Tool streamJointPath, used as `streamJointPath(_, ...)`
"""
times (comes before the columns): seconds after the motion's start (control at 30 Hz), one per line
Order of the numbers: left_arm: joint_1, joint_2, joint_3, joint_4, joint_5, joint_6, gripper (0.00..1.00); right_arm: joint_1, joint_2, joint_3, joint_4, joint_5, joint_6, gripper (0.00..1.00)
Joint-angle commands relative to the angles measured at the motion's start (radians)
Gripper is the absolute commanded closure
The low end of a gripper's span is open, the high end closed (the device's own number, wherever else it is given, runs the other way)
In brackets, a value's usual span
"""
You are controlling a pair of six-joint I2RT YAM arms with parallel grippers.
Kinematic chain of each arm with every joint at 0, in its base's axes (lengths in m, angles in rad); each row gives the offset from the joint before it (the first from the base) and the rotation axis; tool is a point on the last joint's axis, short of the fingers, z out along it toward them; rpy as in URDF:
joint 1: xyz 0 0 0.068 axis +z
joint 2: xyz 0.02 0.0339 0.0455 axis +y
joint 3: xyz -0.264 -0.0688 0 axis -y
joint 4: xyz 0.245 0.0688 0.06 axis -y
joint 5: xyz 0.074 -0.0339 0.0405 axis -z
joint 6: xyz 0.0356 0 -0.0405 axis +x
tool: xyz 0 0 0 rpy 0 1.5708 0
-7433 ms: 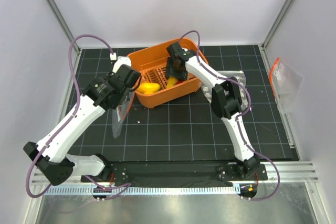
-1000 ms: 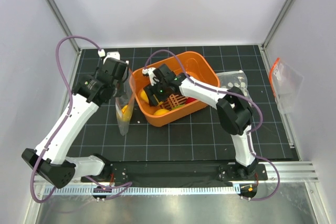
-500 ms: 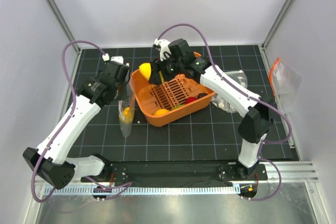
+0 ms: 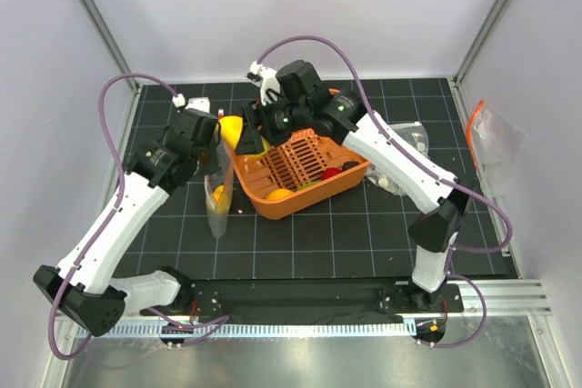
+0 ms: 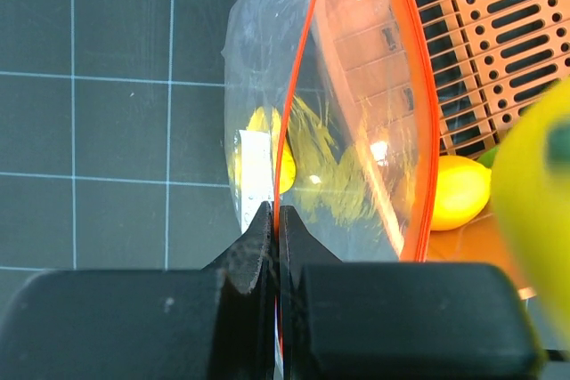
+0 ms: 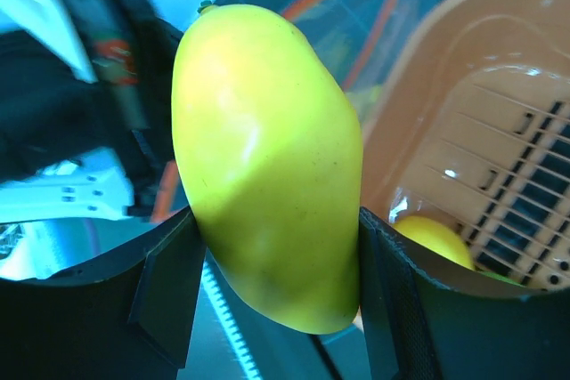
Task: Place the food in the zip-top bag and seal the zipper
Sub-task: Place the fake fruit in the zipper food storage bag.
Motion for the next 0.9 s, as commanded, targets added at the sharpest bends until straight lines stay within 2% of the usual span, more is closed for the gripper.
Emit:
streamJointPath(0.0,0.007,-0.024,-0.005,0.048,0.002,0.003,1.00,0.033,0.056,0.167,-0.107,-0.017,0.109,0.85)
streamJointPath(0.17,0.007,-0.038,-0.016,0.055,0.002,-0.002,1.00,0.050,0.119,0.213,-0.142,-0.047,0.256,0.87)
streamJointPath(0.43,0.007,-0.059,-0.025,0.068,0.002,-0.005,1.00,0.061,0.208,0.291,-0.237,-0.023,0.305,0.89)
streamJointPath(0.7,0.007,-0.070,-0.025,0.078,-0.005,0.009,1.00,0.058,0.289,0.431,-0.440,0.038,0.353,0.88)
streamJointPath(0.87,0.007,-0.073,-0.037,0.105,0.040,0.010,1.00,0.044,0.306,0.416,-0.477,0.023,0.402,0.88)
